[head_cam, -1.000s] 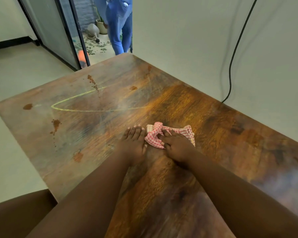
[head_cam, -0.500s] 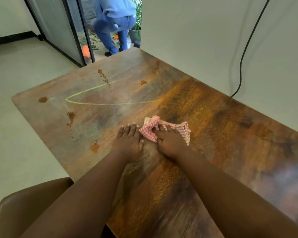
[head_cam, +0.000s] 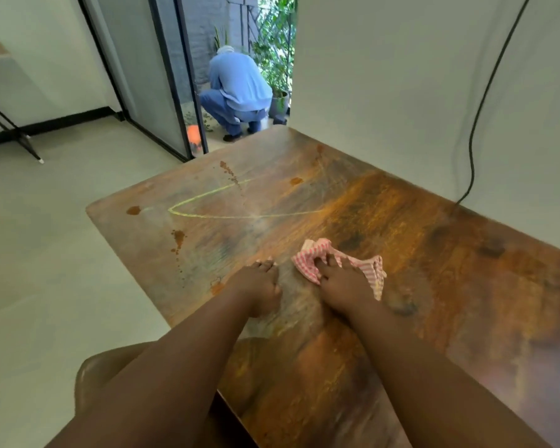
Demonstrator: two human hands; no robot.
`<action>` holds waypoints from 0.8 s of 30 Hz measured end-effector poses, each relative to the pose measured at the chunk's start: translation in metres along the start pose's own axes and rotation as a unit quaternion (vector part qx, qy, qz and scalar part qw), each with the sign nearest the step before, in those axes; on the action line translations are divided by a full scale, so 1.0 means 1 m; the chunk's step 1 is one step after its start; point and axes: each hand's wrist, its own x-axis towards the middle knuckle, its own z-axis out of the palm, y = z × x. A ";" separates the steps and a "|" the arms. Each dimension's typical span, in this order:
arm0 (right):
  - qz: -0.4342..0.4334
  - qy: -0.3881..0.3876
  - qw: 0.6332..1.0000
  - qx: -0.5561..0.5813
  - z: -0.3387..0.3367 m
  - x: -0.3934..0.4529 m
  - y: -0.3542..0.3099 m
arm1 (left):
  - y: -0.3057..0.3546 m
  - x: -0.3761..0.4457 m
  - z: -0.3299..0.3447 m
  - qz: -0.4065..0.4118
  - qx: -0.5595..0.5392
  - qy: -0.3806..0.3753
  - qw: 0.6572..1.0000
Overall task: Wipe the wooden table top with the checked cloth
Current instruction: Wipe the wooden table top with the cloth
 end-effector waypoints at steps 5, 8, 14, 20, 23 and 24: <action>-0.086 0.006 0.996 -0.015 0.013 -0.017 -0.034 | -0.001 0.000 -0.018 0.032 -0.004 0.003 0.999; -0.113 -0.002 0.994 -0.005 0.016 -0.044 -0.023 | -0.003 -0.003 -0.018 0.030 0.029 -0.015 0.999; -0.080 -0.038 0.996 -0.015 0.008 -0.056 -0.007 | -0.009 -0.001 -0.013 0.029 0.042 -0.013 0.999; 0.010 -0.058 0.998 -0.012 0.005 -0.038 -0.032 | -0.024 0.004 -0.019 0.076 0.040 -0.023 0.996; 0.047 -0.072 0.996 0.002 0.001 -0.023 -0.049 | -0.030 0.008 -0.028 0.102 0.043 -0.021 0.994; 0.052 -0.072 0.996 0.002 0.001 -0.019 -0.056 | -0.034 0.009 -0.031 0.110 0.033 -0.020 0.993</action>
